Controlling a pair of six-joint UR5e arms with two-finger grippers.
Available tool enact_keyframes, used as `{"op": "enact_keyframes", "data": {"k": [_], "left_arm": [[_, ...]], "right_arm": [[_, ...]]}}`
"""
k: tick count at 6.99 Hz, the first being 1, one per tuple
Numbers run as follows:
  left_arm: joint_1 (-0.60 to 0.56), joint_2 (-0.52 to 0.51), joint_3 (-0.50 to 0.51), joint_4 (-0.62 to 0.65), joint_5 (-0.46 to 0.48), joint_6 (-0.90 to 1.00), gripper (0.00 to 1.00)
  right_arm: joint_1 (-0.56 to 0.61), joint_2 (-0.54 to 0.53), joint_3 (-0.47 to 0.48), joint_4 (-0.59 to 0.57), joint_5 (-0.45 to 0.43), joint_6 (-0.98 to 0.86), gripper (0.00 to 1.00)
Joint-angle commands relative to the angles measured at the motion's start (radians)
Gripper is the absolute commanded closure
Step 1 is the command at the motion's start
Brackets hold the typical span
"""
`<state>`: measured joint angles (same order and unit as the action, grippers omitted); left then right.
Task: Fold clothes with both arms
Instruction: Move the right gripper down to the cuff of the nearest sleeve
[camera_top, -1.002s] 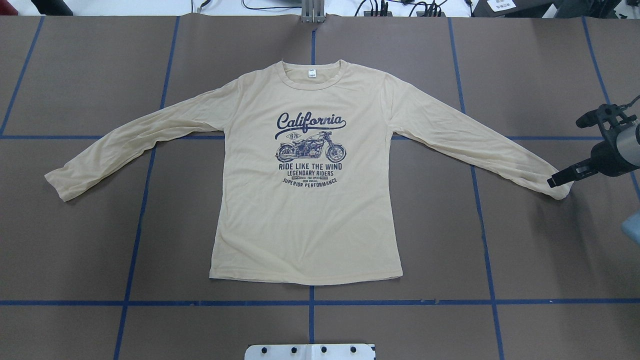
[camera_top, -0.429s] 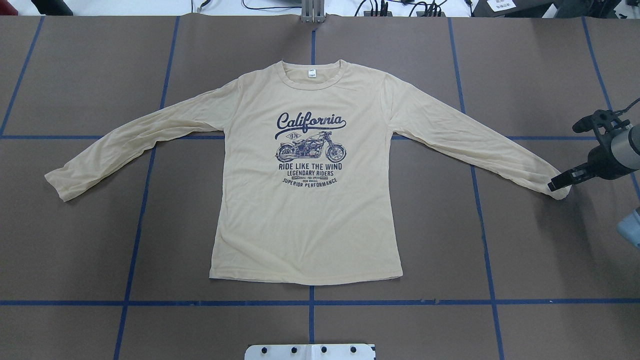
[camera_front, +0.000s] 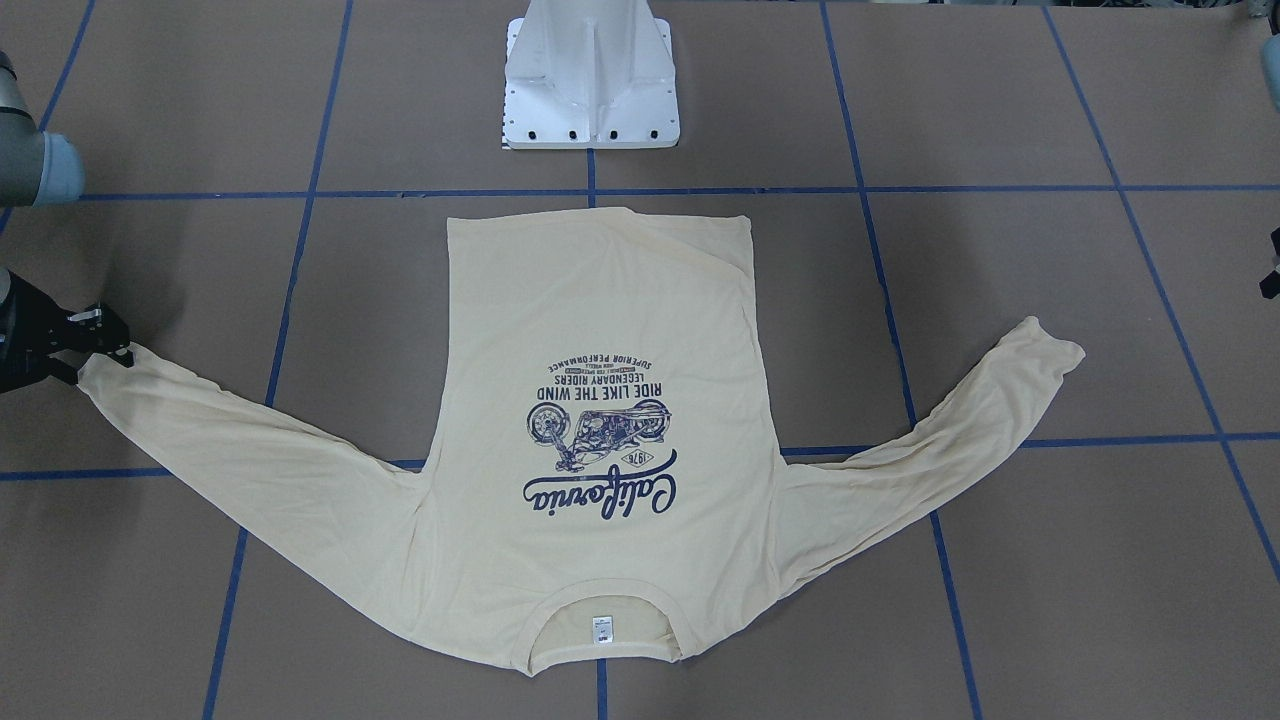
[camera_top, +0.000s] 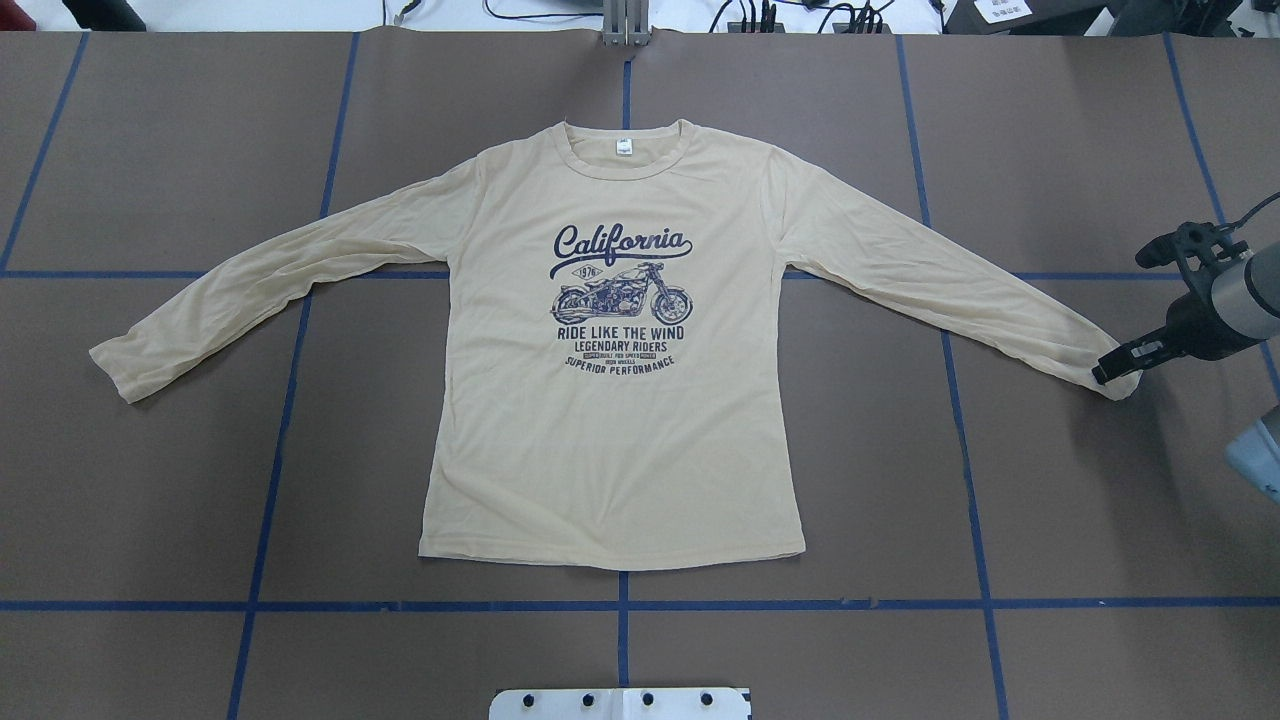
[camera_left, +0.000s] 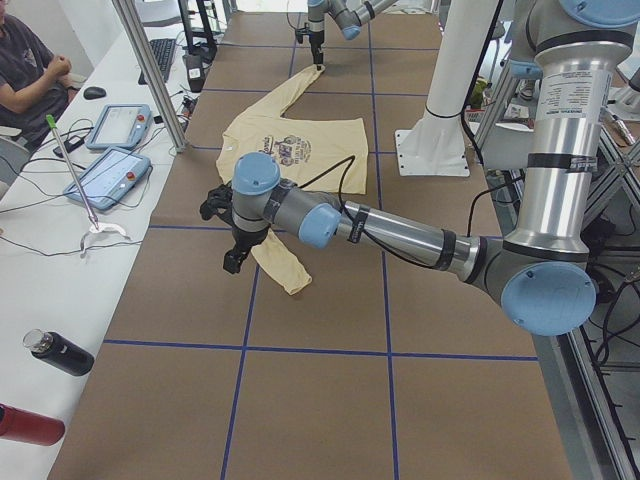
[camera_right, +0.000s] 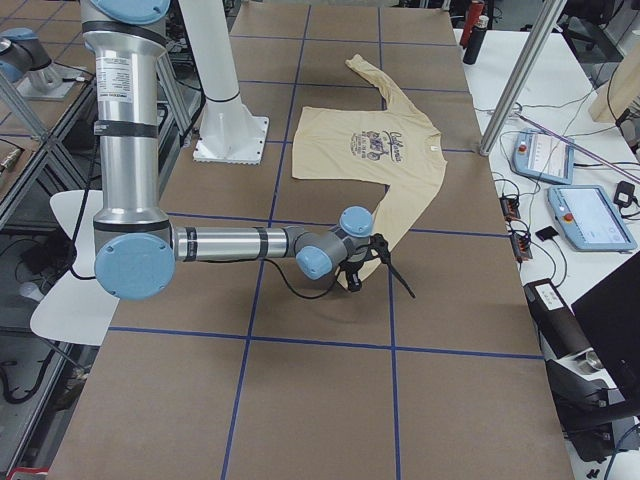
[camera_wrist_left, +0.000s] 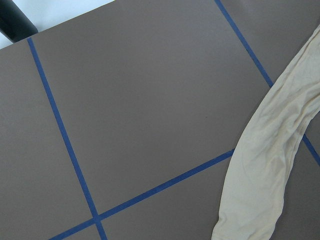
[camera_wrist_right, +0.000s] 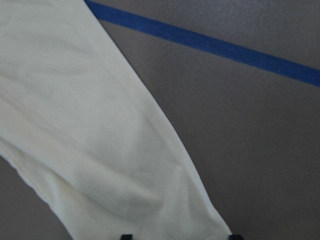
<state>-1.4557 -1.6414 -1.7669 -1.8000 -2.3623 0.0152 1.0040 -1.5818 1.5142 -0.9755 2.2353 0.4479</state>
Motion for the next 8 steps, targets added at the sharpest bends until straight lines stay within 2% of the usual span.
{"op": "enact_keyframes", "data": {"k": [1,3,4,5,8], "left_arm": [[0.0,0.003,0.001,-0.001,0.0,0.0,0.0],[0.0,0.005,0.001,0.001,0.0,0.0,0.0],[0.0,0.005,0.001,-0.001,-0.002,0.0,0.0],[0.0,0.006,0.001,0.001,-0.002,0.0,0.0],[0.0,0.005,0.004,0.001,-0.037,-0.001,0.0]], "right_arm": [[0.002,0.002,0.006,0.001,0.003,0.0,0.55],[0.004,-0.001,0.014,0.006,-0.008,0.011,0.68],[0.005,-0.001,0.014,0.006,-0.002,0.011,0.68],[0.005,-0.003,0.014,0.005,0.0,0.011,0.62],[0.005,-0.004,0.009,0.0,-0.002,0.011,0.11]]}}
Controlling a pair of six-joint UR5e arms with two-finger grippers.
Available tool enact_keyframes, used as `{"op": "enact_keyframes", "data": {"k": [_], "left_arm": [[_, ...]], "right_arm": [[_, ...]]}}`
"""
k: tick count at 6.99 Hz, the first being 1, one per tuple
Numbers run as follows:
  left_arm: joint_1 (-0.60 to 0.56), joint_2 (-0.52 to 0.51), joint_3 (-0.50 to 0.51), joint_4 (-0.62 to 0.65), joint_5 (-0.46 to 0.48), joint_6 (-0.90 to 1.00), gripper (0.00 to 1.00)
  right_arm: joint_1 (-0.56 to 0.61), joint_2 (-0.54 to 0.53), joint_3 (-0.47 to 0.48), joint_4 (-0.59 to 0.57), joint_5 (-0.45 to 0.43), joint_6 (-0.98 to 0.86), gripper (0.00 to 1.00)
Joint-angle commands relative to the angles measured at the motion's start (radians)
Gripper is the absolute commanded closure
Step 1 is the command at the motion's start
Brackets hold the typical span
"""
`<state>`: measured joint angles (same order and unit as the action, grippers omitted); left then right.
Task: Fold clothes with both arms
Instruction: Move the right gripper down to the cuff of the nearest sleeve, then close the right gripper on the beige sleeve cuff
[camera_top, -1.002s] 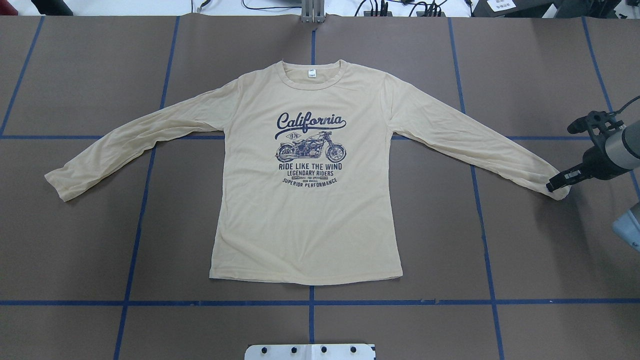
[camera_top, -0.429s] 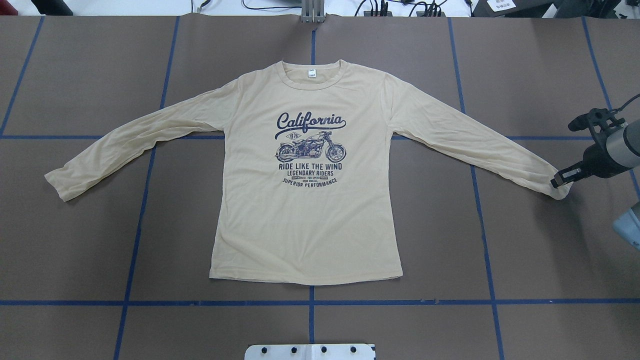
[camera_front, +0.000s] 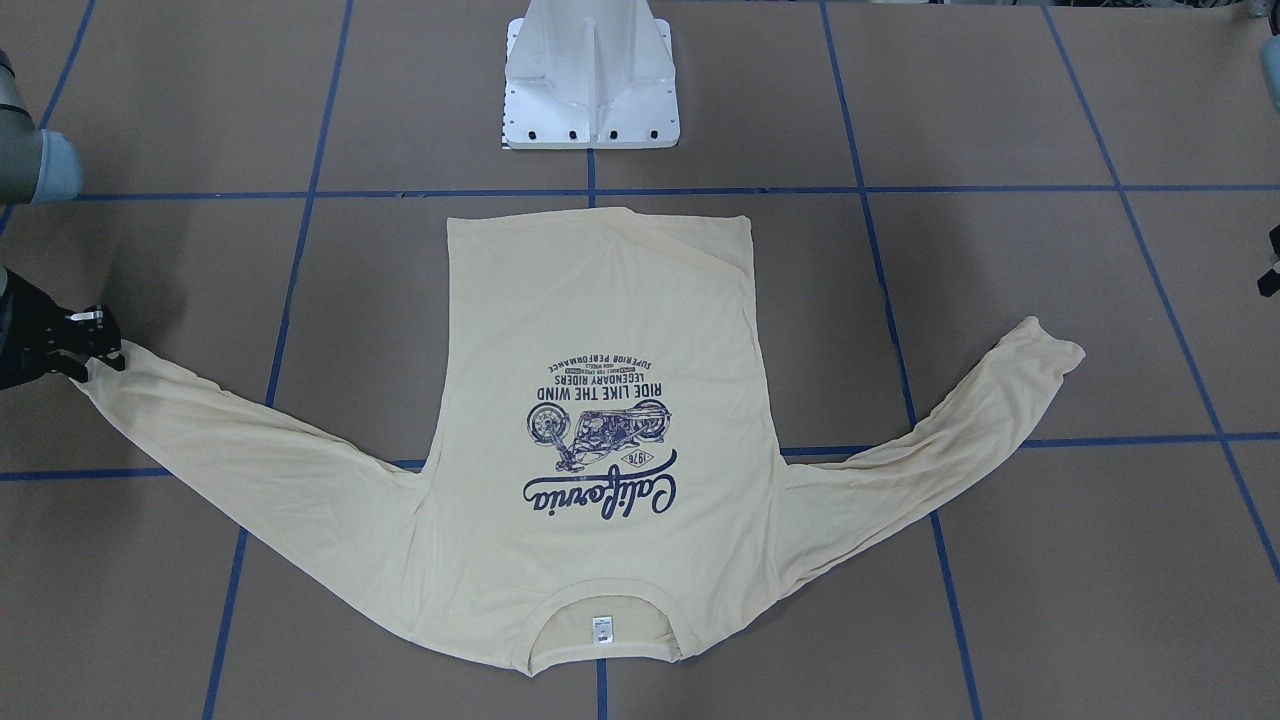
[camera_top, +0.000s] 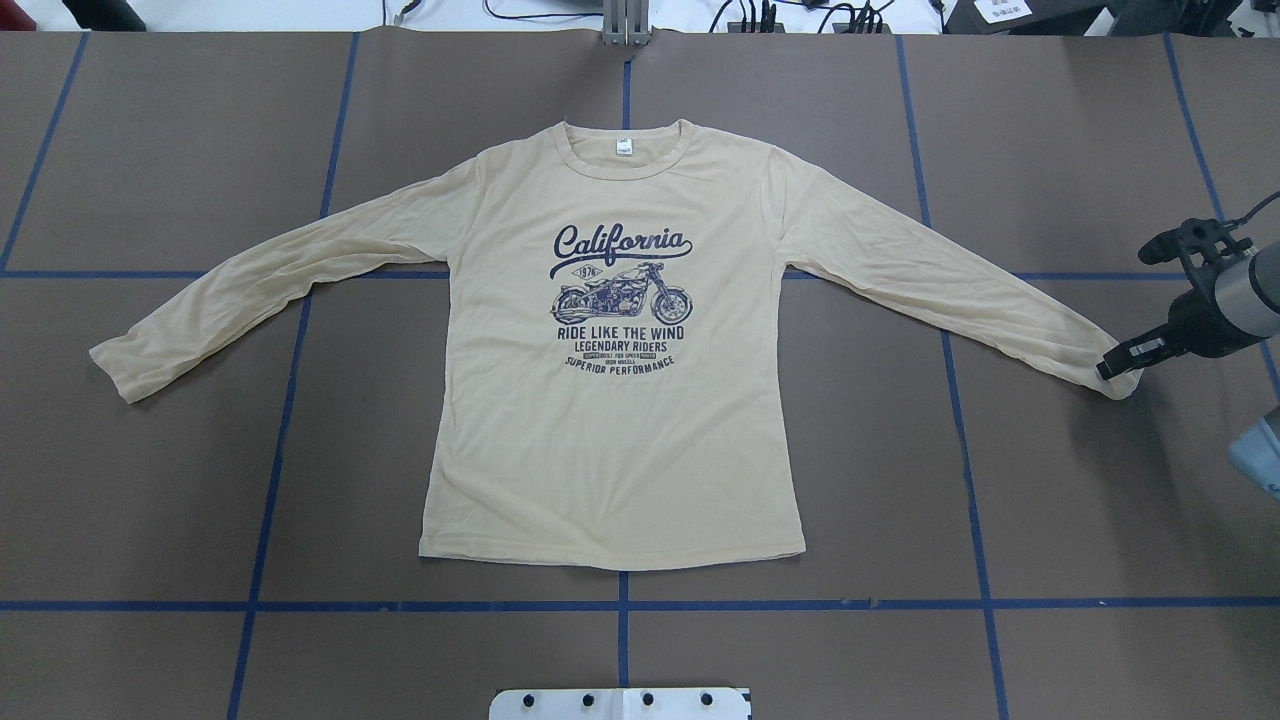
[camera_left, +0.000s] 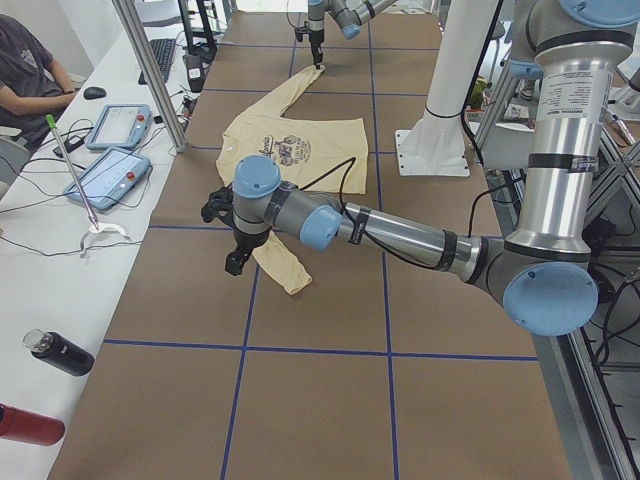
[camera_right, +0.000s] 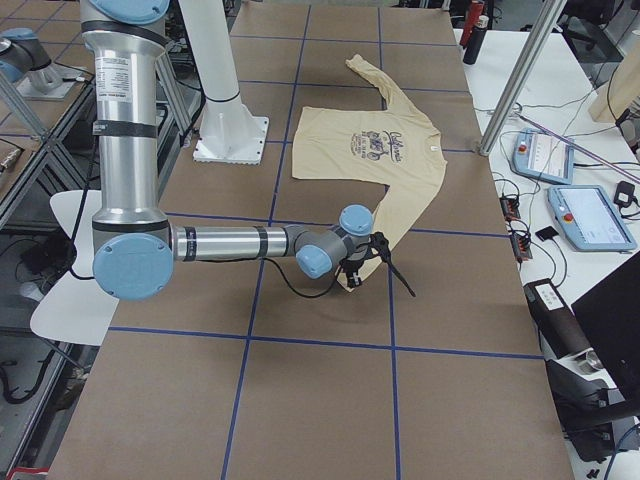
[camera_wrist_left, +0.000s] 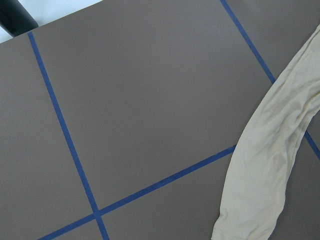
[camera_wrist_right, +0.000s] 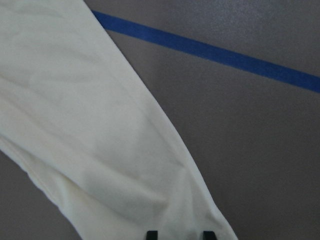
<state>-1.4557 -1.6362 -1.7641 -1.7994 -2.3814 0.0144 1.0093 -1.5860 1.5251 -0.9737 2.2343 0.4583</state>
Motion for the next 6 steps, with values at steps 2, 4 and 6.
{"op": "enact_keyframes", "data": {"k": [2,4,6], "left_arm": [[0.0,-0.001,0.0,0.0,-0.018,-0.001,0.0],[0.0,-0.001,-0.002,0.0,-0.019,-0.002,0.0],[0.0,-0.001,-0.002,0.0,-0.019,-0.002,0.0]], "right_arm": [[0.003,0.003,0.0,-0.029,-0.001,0.0,0.02],[0.002,0.018,-0.002,-0.045,-0.007,0.0,0.04],[0.003,0.038,0.0,-0.088,-0.008,0.0,0.06]]}}
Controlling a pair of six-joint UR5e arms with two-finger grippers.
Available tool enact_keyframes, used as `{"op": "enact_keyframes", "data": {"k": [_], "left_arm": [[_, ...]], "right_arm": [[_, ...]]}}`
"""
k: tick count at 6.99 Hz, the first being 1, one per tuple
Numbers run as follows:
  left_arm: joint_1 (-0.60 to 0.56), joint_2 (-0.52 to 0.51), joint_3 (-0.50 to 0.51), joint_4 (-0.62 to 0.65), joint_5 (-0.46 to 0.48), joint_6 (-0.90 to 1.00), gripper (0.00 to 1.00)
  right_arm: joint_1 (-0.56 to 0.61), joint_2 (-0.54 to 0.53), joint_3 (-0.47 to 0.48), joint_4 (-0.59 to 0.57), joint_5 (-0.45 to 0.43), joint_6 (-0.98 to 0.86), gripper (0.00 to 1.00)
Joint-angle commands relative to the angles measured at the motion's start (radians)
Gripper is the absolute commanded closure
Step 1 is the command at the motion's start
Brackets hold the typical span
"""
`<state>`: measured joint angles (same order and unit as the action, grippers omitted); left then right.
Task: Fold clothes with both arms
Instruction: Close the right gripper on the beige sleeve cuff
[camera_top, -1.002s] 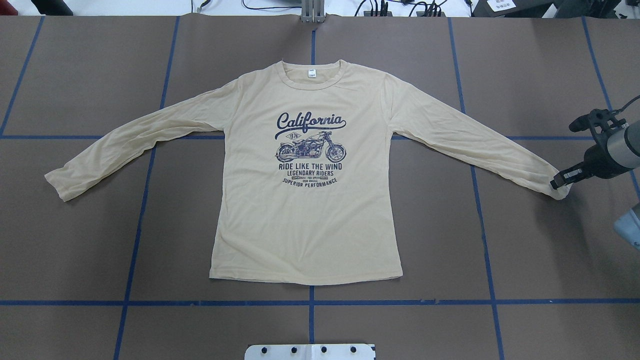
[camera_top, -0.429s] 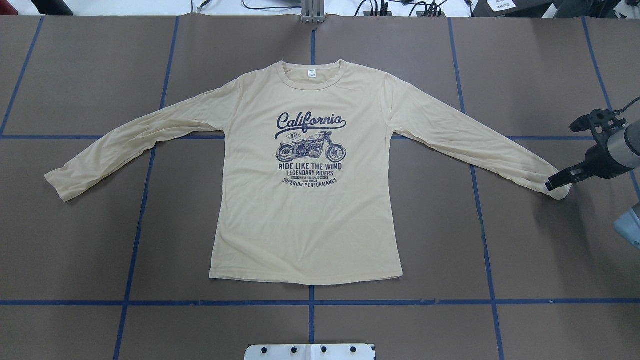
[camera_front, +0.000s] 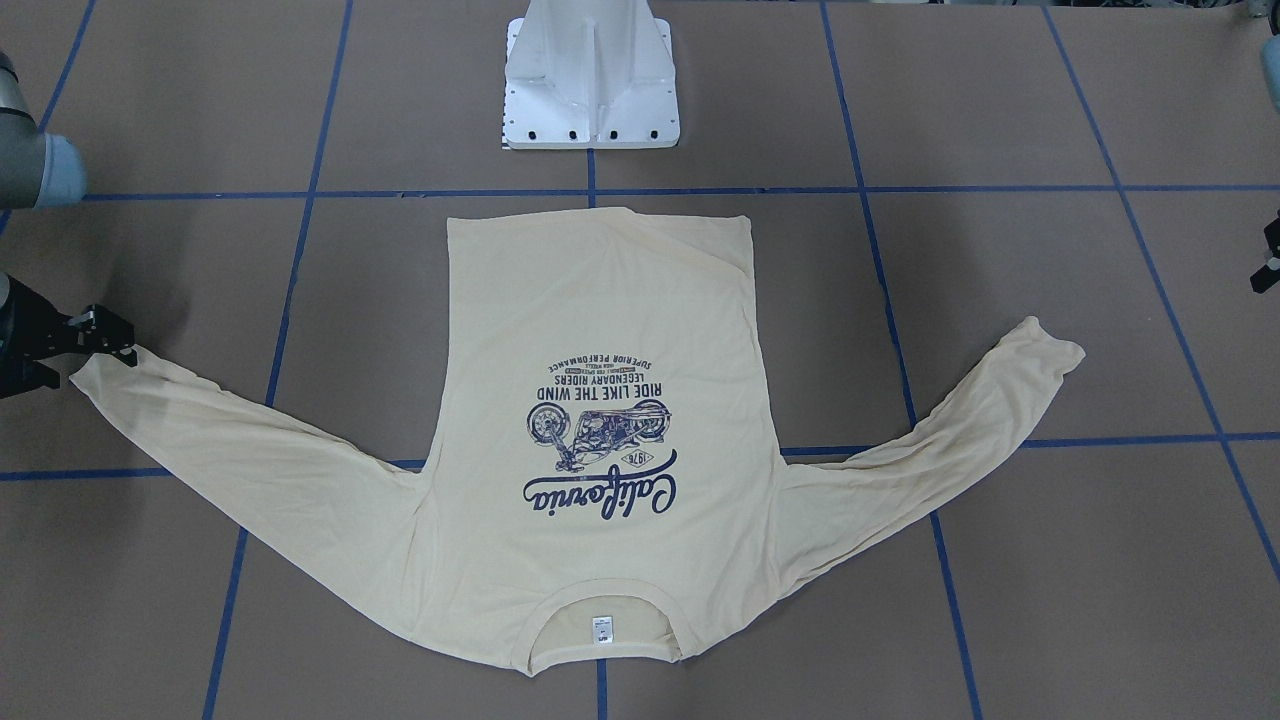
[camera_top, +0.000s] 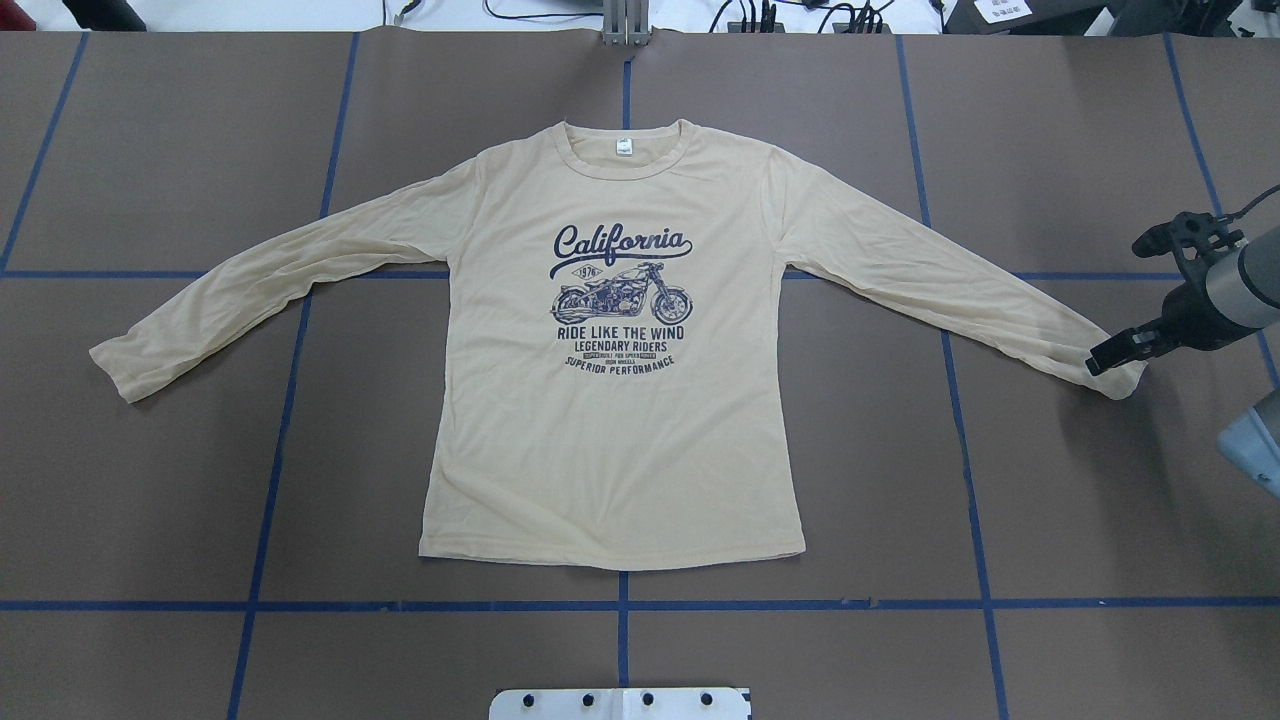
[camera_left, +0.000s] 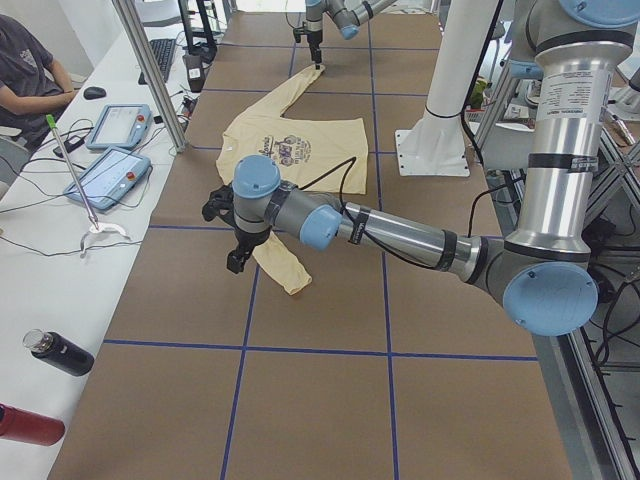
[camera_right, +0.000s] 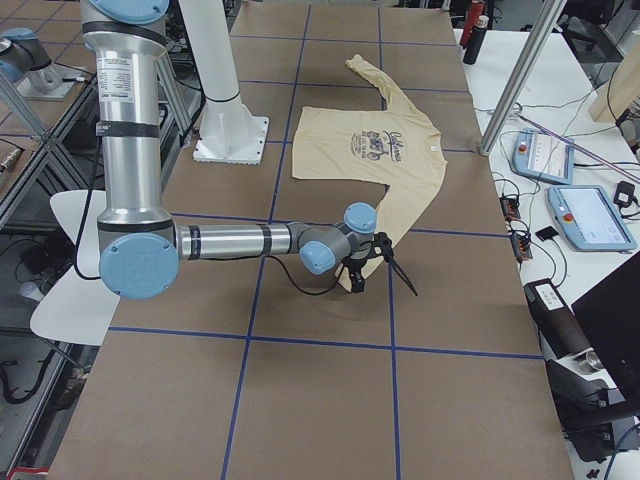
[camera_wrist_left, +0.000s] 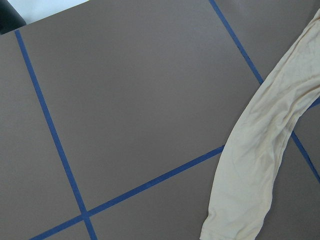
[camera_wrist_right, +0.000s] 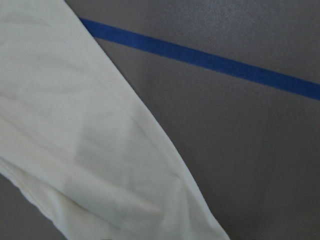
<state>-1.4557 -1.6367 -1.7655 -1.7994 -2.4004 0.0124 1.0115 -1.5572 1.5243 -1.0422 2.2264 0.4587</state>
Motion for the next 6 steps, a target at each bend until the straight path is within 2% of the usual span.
{"op": "enact_keyframes", "data": {"k": [1,6], "left_arm": [[0.0,0.0,0.0,0.0,0.0,0.0,0.01],[-0.003,0.017,-0.023,0.002,0.0,0.0,0.0]], "right_arm": [[0.001,0.005,-0.001,-0.019,-0.001,0.0,0.06],[-0.001,-0.007,-0.01,-0.022,0.001,0.0,0.03]]}}
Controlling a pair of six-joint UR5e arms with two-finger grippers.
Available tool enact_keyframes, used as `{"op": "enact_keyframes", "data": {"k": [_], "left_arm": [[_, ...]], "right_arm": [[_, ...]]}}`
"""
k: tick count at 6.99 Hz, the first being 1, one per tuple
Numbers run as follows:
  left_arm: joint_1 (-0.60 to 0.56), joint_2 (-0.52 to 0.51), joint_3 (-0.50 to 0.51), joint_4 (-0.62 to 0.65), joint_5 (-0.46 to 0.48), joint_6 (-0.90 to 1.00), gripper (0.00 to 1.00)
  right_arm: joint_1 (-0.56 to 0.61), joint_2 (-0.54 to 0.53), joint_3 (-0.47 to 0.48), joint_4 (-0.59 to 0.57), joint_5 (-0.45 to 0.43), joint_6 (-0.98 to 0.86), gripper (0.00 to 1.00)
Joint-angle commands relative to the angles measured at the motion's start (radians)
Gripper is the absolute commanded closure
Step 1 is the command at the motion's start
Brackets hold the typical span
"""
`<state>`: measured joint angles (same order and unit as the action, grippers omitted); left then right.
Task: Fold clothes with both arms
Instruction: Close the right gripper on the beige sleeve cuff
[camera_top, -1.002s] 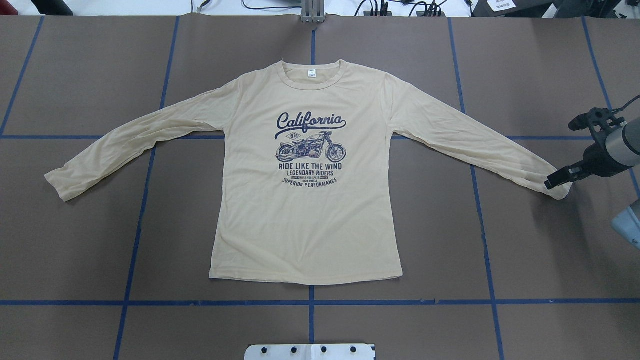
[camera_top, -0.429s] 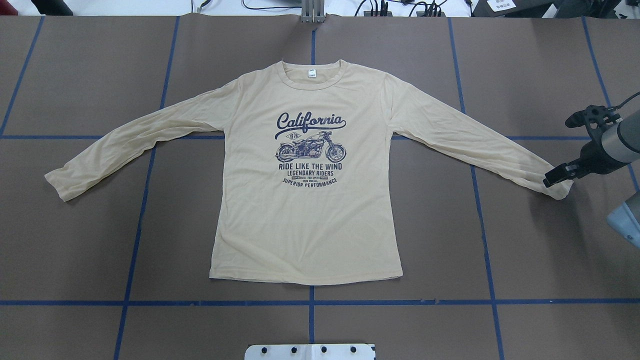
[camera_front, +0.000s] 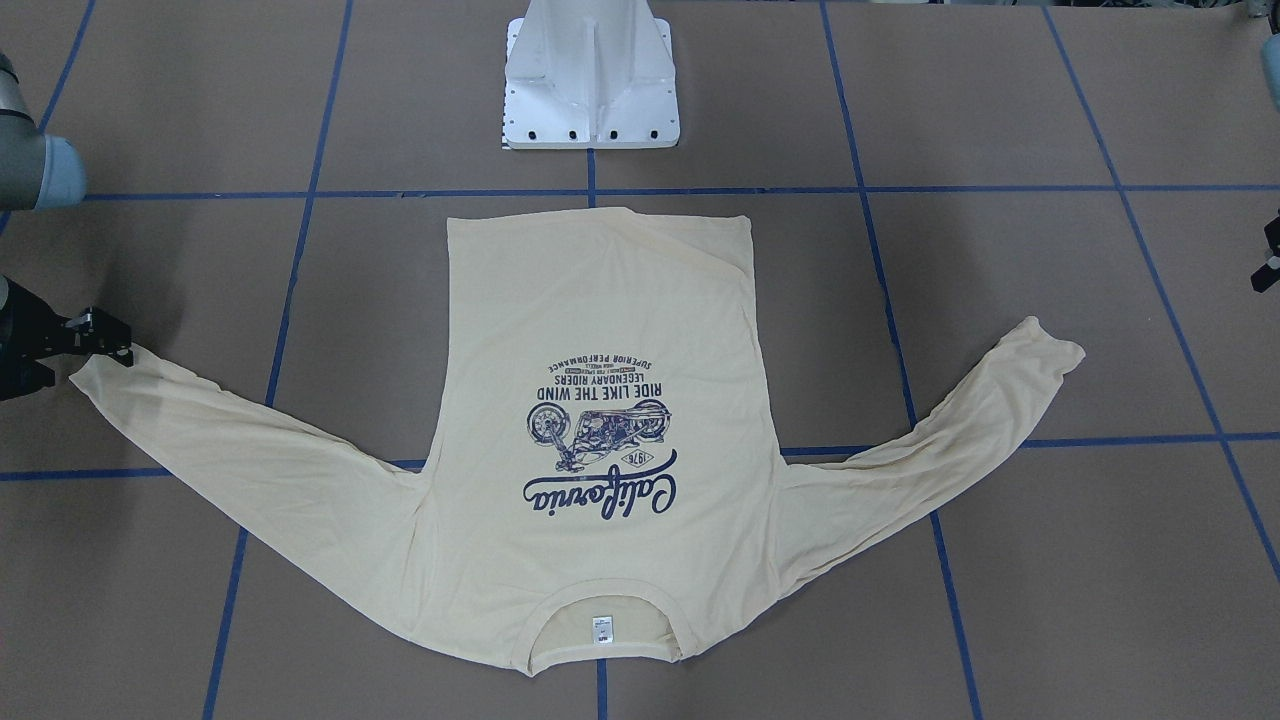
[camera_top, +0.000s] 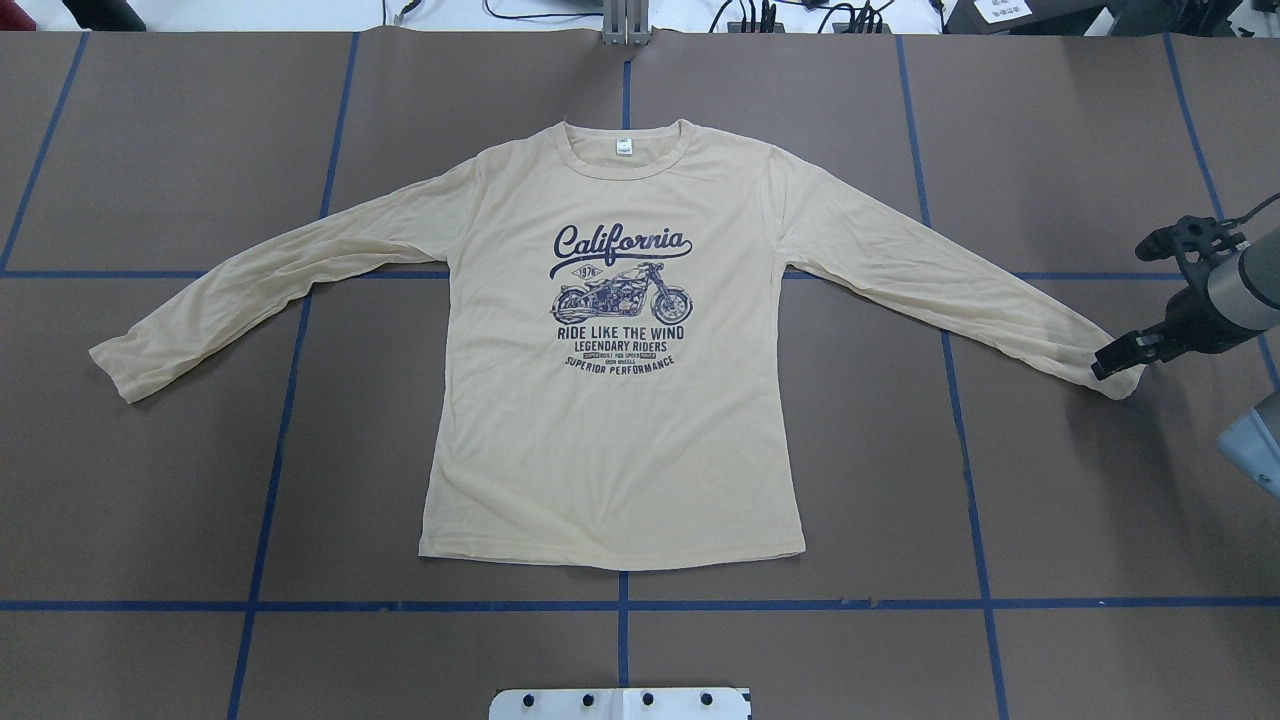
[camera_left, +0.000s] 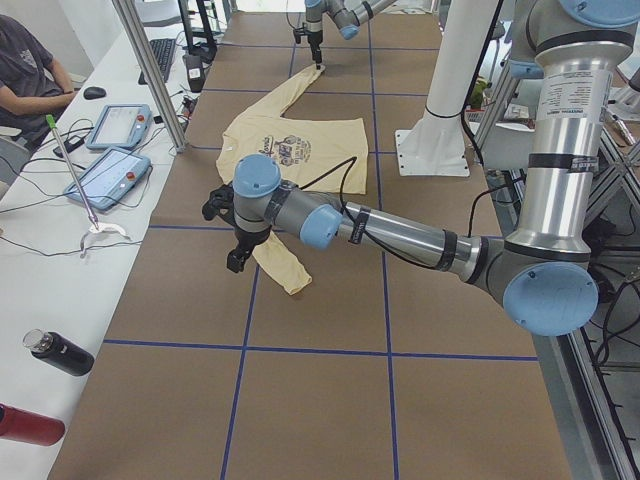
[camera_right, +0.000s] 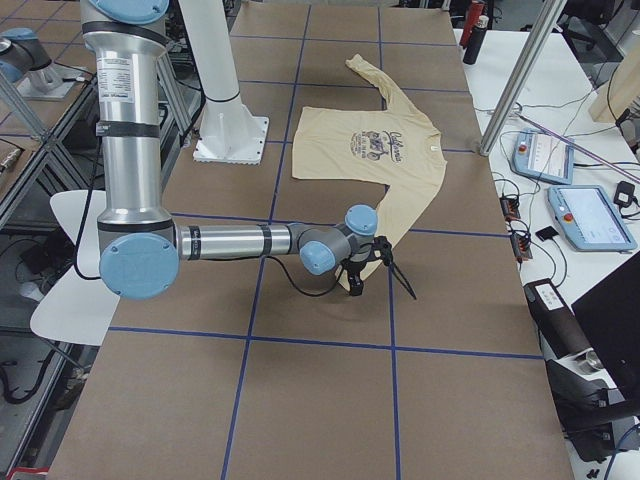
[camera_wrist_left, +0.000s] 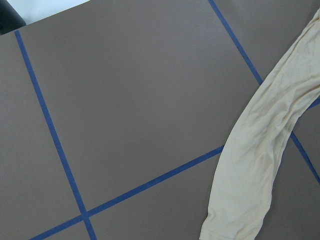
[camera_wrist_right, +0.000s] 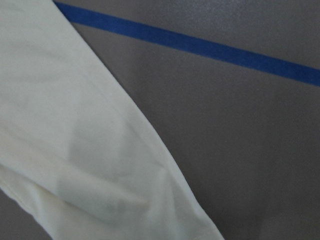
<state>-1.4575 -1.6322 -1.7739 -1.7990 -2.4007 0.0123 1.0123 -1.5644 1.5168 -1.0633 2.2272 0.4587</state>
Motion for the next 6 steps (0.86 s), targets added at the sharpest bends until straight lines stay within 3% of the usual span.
{"op": "enact_keyframes", "data": {"k": [1,4,5,6], "left_arm": [[-0.001,0.023,-0.034,0.004,0.0,-0.003,0.0],[0.0,0.023,-0.041,0.009,0.0,-0.006,0.0],[0.0,0.023,-0.042,0.009,0.0,-0.006,0.0],[-0.001,0.023,-0.044,0.009,0.0,-0.006,0.0]], "right_arm": [[-0.001,0.001,-0.003,-0.01,0.0,0.0,0.04],[-0.003,0.001,-0.004,-0.021,0.011,0.0,0.08],[-0.003,0.001,-0.009,-0.021,0.011,0.0,0.17],[-0.004,0.003,-0.01,-0.021,0.012,0.002,0.33]]}}
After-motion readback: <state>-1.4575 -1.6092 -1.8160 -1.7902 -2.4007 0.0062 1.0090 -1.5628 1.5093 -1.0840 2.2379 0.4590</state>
